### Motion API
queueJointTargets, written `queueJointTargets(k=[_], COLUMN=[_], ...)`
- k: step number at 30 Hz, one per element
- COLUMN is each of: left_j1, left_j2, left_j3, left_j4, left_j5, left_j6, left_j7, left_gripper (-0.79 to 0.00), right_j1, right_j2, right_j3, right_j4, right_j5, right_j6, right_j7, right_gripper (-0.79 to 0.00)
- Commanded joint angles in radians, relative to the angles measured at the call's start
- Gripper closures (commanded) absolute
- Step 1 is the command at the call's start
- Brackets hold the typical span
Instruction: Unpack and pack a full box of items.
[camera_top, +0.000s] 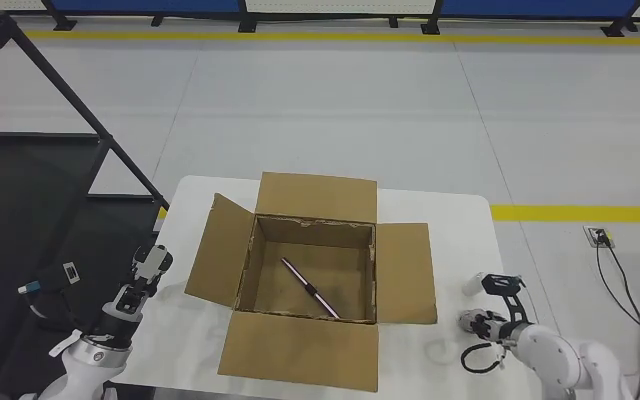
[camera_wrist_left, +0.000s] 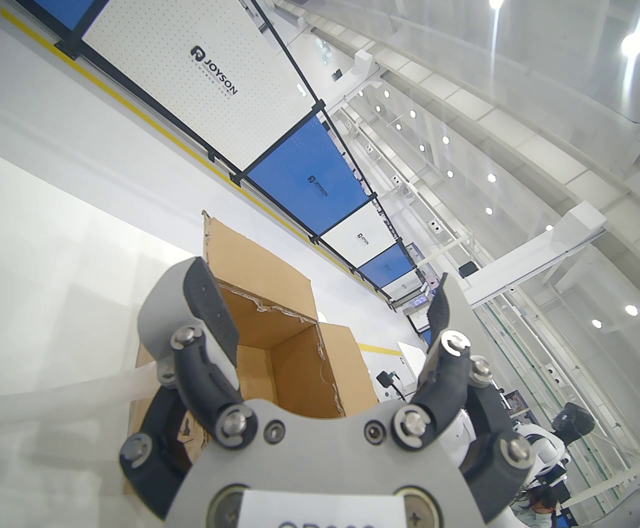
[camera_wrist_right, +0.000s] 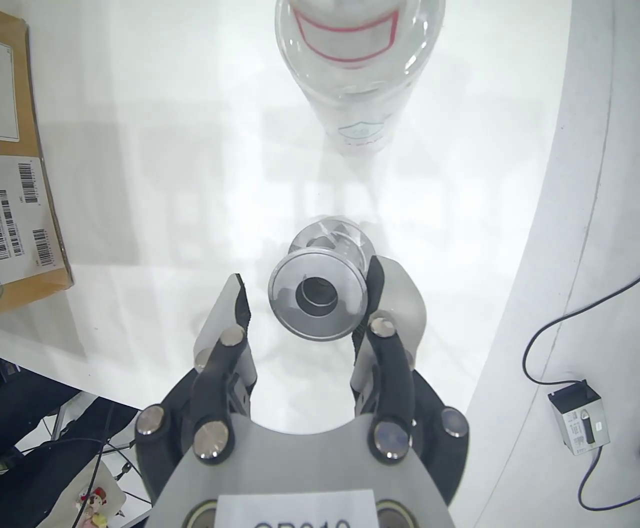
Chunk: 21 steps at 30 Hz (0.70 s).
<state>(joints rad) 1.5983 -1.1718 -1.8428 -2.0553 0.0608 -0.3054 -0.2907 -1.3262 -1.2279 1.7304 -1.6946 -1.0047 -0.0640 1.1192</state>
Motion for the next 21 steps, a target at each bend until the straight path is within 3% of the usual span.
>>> queueJointTargets(k=[1, 8, 13, 17, 21], left_j1=[0.000, 0.000, 0.000, 0.000, 0.000], left_j2=[0.000, 0.000, 0.000, 0.000, 0.000], left_j3=[0.000, 0.000, 0.000, 0.000, 0.000], left_j4=[0.000, 0.000, 0.000, 0.000, 0.000], left_j5=[0.000, 0.000, 0.000, 0.000, 0.000], left_j6=[0.000, 0.000, 0.000, 0.000, 0.000], left_j7=[0.000, 0.000, 0.000, 0.000, 0.000], left_gripper=[-0.785, -0.785, -0.785, -0.785, -0.785], right_j1=[-0.007, -0.094, -0.137, -0.099, 0.009], right_j2=[0.003, 0.013, 0.015, 0.017, 0.020], right_j3=[0.008, 0.093, 0.118, 0.060, -0.080], right_j4=[-0.020, -0.257, -0.489, -0.636, -0.646], right_j5=[0.004, 0.022, -0.043, -0.092, -0.077], right_j6=[0.003, 0.008, 0.078, 0.092, 0.023], right_j7=[-0.009, -0.065, -0.100, -0.137, -0.132], right_gripper=[0.000, 0.000, 0.000, 0.000, 0.000])
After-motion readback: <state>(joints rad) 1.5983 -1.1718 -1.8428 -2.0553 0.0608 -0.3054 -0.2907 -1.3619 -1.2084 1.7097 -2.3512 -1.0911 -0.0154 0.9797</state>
